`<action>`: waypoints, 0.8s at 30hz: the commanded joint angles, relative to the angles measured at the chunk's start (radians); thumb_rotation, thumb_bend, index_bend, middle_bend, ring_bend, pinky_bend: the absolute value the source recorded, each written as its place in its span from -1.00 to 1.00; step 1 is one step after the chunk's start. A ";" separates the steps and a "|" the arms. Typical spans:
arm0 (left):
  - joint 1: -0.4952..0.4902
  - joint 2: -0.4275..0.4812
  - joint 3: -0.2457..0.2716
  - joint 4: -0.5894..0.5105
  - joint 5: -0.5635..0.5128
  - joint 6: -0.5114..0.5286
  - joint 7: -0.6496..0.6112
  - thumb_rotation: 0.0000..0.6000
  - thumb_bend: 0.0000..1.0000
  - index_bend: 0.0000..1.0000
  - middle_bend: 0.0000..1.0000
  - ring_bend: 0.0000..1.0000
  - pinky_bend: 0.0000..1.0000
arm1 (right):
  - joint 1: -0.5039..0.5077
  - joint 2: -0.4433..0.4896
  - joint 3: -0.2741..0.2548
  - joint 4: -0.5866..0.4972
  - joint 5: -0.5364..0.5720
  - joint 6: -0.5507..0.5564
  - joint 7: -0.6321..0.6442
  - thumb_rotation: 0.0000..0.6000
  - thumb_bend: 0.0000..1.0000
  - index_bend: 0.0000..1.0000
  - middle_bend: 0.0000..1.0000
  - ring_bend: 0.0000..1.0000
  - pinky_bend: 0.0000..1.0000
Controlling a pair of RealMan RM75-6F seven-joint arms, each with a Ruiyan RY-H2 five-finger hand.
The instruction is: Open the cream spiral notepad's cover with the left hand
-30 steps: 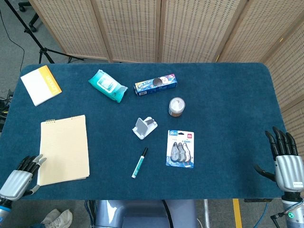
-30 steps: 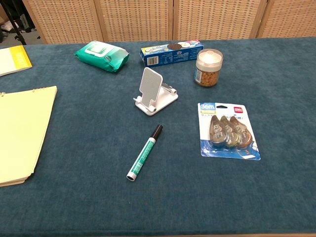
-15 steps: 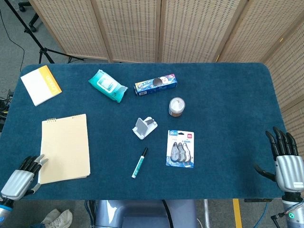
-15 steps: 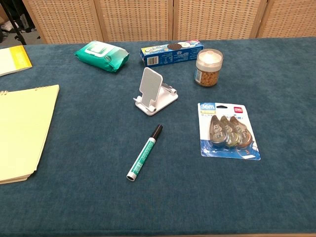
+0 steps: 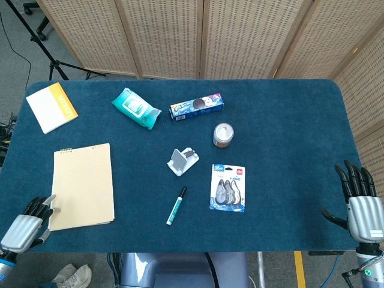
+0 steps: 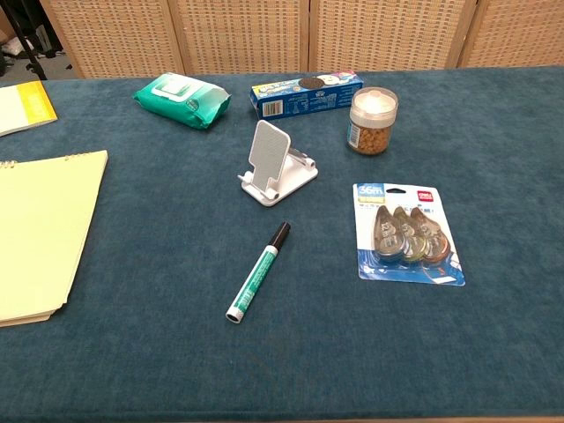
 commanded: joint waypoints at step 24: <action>0.001 -0.007 0.006 0.015 0.003 0.014 -0.052 1.00 0.00 0.69 -1.00 -1.00 -1.00 | 0.001 0.000 -0.001 -0.002 0.001 -0.004 0.009 1.00 -1.00 -1.00 -1.00 -1.00 -1.00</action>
